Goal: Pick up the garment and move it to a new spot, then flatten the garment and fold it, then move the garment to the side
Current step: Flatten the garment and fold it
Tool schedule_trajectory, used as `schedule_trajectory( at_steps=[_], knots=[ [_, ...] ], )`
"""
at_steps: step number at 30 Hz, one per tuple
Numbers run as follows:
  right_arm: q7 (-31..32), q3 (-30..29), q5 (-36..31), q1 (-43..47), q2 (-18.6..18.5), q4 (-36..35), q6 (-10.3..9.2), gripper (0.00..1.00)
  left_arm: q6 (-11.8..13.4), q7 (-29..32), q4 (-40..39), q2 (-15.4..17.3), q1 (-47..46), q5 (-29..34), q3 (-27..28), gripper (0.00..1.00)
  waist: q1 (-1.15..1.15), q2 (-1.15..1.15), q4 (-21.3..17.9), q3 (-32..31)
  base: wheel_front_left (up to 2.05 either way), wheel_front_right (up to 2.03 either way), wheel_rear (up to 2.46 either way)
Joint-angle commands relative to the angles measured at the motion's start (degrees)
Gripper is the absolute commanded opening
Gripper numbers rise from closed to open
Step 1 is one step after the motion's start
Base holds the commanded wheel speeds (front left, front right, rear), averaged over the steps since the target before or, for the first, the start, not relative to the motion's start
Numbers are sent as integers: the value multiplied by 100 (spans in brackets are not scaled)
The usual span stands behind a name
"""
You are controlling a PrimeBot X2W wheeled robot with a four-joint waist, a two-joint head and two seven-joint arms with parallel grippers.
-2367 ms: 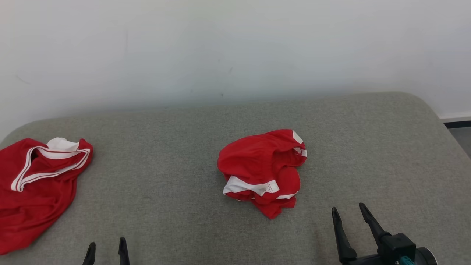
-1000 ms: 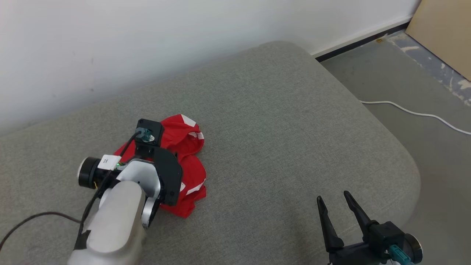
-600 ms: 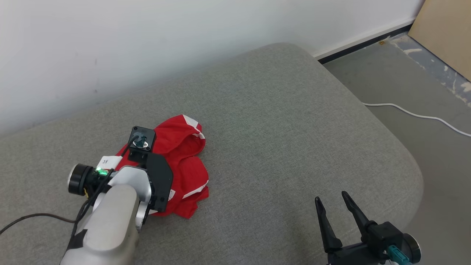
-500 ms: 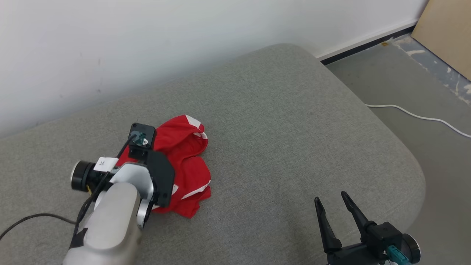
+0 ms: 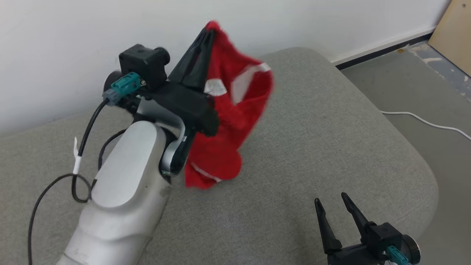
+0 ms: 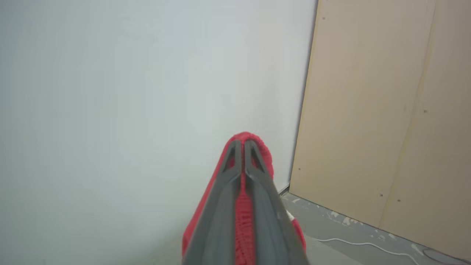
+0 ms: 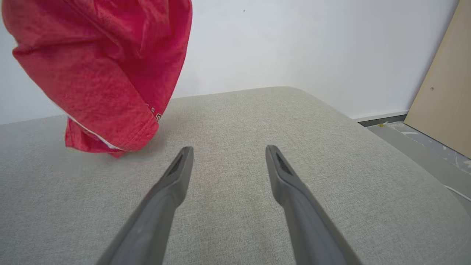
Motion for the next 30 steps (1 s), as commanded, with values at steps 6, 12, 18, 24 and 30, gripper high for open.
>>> schedule_trajectory(
  at_steps=[6,12,18,24,30],
  knots=[
    [-4,-10,34,74,-6,-5,-14,100,403,-523,-24,27,33,-644,-257,0,0,0,303,-36,0,0,0],
    [-4,13,63,105,-5,-20,-14,100,729,-494,552,473,772,-625,-103,0,0,0,528,-43,0,0,0],
    [-4,42,24,128,-6,22,-14,100,1012,-411,1415,961,1525,-445,-148,85,0,0,815,-23,0,0,0],
    [-4,111,25,36,-7,28,-14,100,1123,-661,1928,1036,1774,-428,-119,100,0,0,988,5,0,0,0],
    [-4,95,-11,82,-7,59,-15,100,875,-756,1927,807,2158,-905,110,100,0,0,1075,-51,0,0,0]
  ],
)
